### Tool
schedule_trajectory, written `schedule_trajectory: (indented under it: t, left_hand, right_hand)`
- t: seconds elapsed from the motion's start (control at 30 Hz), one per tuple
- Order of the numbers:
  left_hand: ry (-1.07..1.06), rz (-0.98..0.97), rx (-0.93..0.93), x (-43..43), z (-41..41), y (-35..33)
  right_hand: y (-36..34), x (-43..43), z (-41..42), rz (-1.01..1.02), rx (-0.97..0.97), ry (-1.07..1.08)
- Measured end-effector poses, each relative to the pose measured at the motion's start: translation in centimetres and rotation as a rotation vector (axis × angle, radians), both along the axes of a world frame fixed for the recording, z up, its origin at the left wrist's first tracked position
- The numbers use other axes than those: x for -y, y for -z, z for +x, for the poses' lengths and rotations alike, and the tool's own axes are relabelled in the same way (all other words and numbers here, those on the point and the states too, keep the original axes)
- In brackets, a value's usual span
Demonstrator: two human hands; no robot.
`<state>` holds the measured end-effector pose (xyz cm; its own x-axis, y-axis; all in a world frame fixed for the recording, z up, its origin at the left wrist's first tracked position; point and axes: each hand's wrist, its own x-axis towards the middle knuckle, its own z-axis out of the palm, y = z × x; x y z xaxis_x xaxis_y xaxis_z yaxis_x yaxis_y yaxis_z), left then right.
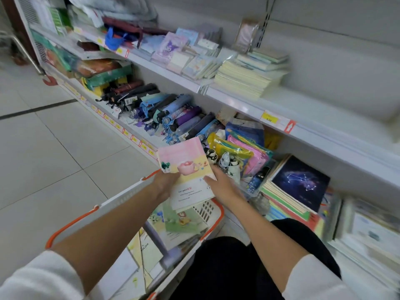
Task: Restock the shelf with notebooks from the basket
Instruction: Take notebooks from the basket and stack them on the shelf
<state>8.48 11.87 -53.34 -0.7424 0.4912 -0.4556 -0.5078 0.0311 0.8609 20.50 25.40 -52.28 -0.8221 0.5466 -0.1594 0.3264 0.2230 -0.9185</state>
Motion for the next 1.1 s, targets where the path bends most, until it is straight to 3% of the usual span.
schedule_trajectory:
  t: [0.23, 0.4, 0.6, 1.0, 1.1]
  left_hand:
    - [0.144, 0.051, -0.123, -10.2, 3.1, -8.5]
    - [0.419, 0.08, -0.377, -16.8, 8.0, -14.3]
    - [0.69, 0.173, -0.353, -24.3, 15.6, -19.3]
    - [0.618, 0.305, -0.56, -42.3, 26.8, -24.3]
    - [0.508, 0.304, -0.478, -45.1, 26.7, -22.9]
  right_hand:
    - [-8.3, -6.9, 6.8, 0.234, -0.232, 0.159]
    - [-13.4, -12.1, 13.4, 0.088, -0.407, 0.378]
    - [-17.9, -19.7, 21.8, 0.047, -0.586, 0.692]
    - [-23.5, -33.6, 33.0, 0.183, -0.539, 1.054]
    - [-22.6, -35.3, 35.0, 0.038, -0.598, 0.998]
